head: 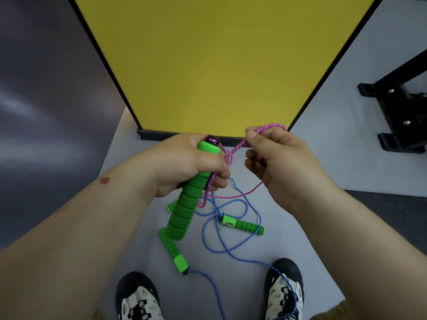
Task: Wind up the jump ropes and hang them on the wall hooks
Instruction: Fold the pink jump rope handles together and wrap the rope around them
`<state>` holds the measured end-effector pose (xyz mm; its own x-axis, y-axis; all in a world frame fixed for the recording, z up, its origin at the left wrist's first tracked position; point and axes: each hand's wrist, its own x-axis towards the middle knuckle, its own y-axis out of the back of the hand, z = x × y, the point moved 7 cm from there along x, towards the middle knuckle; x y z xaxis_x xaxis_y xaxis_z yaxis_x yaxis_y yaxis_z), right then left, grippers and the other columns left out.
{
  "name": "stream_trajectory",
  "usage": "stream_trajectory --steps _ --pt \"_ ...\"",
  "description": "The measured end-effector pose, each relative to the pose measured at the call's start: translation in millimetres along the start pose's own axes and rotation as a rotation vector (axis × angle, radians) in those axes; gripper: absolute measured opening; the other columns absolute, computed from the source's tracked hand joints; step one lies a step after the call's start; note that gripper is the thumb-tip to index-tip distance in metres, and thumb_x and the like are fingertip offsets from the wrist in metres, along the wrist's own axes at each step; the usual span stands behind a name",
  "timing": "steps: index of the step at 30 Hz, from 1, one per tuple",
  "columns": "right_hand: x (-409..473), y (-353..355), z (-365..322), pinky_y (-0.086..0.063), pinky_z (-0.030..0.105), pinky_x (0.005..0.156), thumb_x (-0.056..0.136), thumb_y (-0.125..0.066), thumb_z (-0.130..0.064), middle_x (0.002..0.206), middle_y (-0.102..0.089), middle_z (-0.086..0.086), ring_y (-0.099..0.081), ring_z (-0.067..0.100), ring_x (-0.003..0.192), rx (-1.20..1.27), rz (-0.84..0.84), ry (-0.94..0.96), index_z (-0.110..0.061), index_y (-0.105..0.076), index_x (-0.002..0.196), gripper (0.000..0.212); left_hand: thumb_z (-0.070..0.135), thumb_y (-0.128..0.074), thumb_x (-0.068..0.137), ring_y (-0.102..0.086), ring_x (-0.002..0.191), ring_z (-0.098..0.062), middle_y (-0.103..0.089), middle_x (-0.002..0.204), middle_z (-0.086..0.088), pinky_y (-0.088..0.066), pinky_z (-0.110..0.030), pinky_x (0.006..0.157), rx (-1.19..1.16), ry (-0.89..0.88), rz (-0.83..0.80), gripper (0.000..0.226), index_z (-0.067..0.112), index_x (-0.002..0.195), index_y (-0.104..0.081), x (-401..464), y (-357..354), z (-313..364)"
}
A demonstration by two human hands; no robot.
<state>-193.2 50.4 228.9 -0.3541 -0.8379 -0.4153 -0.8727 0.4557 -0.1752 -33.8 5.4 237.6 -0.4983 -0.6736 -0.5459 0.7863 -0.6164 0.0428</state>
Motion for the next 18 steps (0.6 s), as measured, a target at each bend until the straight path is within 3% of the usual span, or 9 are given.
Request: stream_trajectory --steps 5,10,14,18 --pt "-2.0 -2.6 -0.4 -0.053 0.028 0.067 0.092 -0.071 -0.018 0.079 -0.062 0.005 -0.056 0.015 0.067 0.023 -0.027 -0.030 -0.009 -0.069 0.093 0.009 -0.003 -0.069 0.087 -0.073 0.072 -0.028 -0.073 0.081 -0.017 -0.060 -0.047 0.083 -0.001 -0.009 -0.004 0.012 0.005 0.093 -0.062 0.4 -1.0 1.1" --pt "-8.5 -18.6 12.6 -0.052 0.025 0.063 0.093 -0.069 -0.019 0.087 -0.060 0.012 -0.055 0.013 0.065 -0.108 -0.194 -0.099 0.002 -0.069 0.102 0.022 -0.004 -0.068 0.088 -0.072 0.076 -0.029 -0.073 0.085 -0.019 -0.058 -0.051 0.088 0.015 -0.003 0.004 0.022 -0.007 0.108 -0.063 0.1 -0.4 0.6" --pt "-4.8 -12.4 8.7 -0.052 0.026 0.064 0.093 -0.069 -0.016 0.084 -0.062 0.007 -0.055 0.014 0.067 -0.082 -0.129 -0.060 0.009 -0.064 0.103 0.027 -0.003 -0.068 0.088 -0.074 0.076 -0.028 -0.074 0.083 -0.017 -0.059 -0.052 0.090 0.011 0.001 0.010 0.012 0.002 0.099 -0.065 1.4 -0.4 -0.4" --pt "-0.8 1.3 -1.8 -0.054 0.027 0.066 0.093 -0.070 -0.017 0.076 -0.059 0.003 -0.055 0.018 0.071 0.001 0.009 -0.005 0.001 -0.069 0.101 0.020 -0.003 -0.070 0.087 -0.074 0.075 -0.029 -0.074 0.083 -0.017 -0.060 -0.050 0.087 0.009 0.004 0.001 0.013 0.006 0.094 -0.063 0.6 -0.2 -0.4"
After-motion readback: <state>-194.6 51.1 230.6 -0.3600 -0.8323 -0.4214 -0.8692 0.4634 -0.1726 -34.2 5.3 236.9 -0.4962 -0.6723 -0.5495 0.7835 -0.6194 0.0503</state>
